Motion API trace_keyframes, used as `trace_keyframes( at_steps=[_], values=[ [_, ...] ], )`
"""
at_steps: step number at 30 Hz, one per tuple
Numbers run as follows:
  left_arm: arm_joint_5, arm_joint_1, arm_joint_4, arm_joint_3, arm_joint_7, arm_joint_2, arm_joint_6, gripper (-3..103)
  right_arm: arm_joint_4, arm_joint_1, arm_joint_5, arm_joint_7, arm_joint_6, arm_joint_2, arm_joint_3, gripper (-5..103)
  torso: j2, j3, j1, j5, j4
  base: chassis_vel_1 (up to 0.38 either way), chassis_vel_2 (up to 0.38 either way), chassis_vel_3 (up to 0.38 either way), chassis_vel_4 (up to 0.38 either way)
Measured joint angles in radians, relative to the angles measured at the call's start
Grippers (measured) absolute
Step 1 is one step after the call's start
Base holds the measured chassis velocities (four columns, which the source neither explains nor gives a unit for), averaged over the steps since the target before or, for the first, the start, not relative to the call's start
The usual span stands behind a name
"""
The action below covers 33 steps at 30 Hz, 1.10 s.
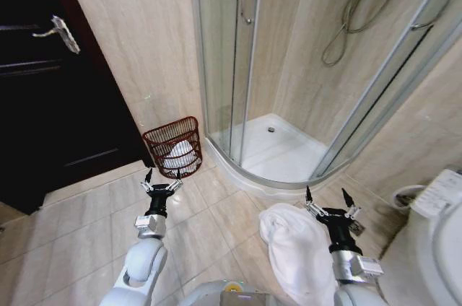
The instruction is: Discard the used towel into the hamper.
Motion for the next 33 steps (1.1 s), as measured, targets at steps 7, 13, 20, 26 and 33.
trace_keyframes(
  at_steps=[7, 13, 20, 26, 33],
  values=[
    [-0.003, -0.005, -0.002, 0.002, 0.000, 0.000, -0.003, 100, 0.000, 0.009, 0.002, 0.001, 0.007, 0.000, -0.005, 100, 0.003, 0.002, 0.001, -0.0001, 0.0002, -0.057, -0.076, 0.083, 0.051],
    [-0.006, -0.011, -0.011, 0.003, 0.005, 0.009, 0.000, 100, 0.009, 0.021, 0.001, 0.002, 0.001, 0.000, -0.010, 100, 0.027, 0.015, 0.012, -0.0003, 0.0000, 0.011, 0.009, -0.018, -0.007],
    [-0.007, -0.018, -0.019, 0.005, 0.007, 0.017, 0.012, 100, 0.015, 0.027, 0.005, 0.003, -0.006, 0.000, -0.009, 100, 0.058, 0.036, 0.021, -0.0002, -0.0001, 0.000, 0.000, 0.000, 0.000],
    [-0.007, -0.024, -0.024, 0.014, 0.007, 0.019, 0.024, 100, 0.026, 0.038, 0.010, 0.004, -0.018, 0.000, -0.008, 100, 0.084, 0.053, 0.031, -0.0002, 0.0000, 0.000, 0.000, 0.000, 0.000],
    [-0.006, -0.023, -0.028, 0.015, 0.006, 0.020, 0.029, 100, 0.031, 0.044, 0.011, 0.004, -0.023, 0.000, -0.008, 100, 0.113, 0.069, 0.043, -0.0002, 0.0001, 0.000, 0.000, 0.000, 0.000]
  ],
)
